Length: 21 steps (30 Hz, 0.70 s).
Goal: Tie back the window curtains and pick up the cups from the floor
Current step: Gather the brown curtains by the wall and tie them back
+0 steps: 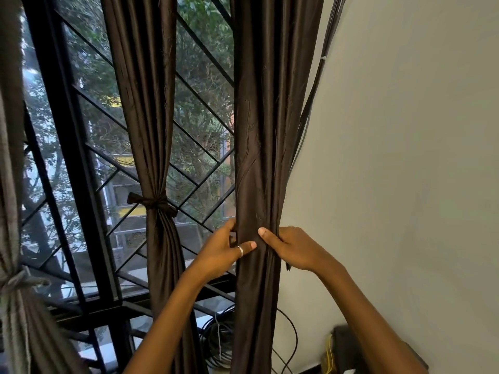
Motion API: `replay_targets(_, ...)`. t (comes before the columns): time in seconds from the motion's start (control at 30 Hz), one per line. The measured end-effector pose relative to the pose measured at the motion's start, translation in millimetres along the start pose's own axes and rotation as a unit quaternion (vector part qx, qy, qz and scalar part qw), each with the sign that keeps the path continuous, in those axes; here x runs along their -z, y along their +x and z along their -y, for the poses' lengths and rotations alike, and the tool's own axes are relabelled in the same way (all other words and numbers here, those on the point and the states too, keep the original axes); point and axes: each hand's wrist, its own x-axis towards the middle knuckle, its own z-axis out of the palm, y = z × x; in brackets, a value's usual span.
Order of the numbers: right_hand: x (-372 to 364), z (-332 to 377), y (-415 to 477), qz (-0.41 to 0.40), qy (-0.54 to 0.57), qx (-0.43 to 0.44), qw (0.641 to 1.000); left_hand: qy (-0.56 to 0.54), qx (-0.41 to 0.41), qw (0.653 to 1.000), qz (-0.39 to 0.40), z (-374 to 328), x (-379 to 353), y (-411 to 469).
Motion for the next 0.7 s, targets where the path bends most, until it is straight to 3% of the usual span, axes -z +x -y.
replay_targets(0.17, -6.8, -4.7, 6.6, -0.082, -0.154, 0.028, 0.984, 0.145, -0.079, 0.969, -0.184, 10.9, -27.1, -2.5)
replay_targets(0.27, -8.3, -0.4, 2.5, -0.110, -0.111, 0.024, 0.987, 0.250, -0.128, 0.921, -0.268, 3.3, -44.0, -14.7)
replay_targets(0.4, -18.7, 2.4, 0.0, -0.157, -0.080, -0.018, 0.984, 0.380, -0.149, 0.868, -0.282, 0.2, -58.3, -19.9)
replay_targets(0.5, -22.5, 6.4, -2.6, -0.200, 0.008, -0.083, 0.976, 0.422, -0.173, 0.845, -0.280, -2.1, -65.1, -19.5)
replay_targets(0.57, -20.4, 7.3, -5.1, -0.204, 0.130, -0.134, 0.961, 0.434, -0.182, 0.836, -0.284, -4.3, -68.4, -18.9)
replay_targets(0.7, -16.0, 13.1, -18.6, -0.176, 0.379, -0.157, 0.895, 0.433, -0.174, 0.834, -0.294, -6.1, -70.6, -15.7)
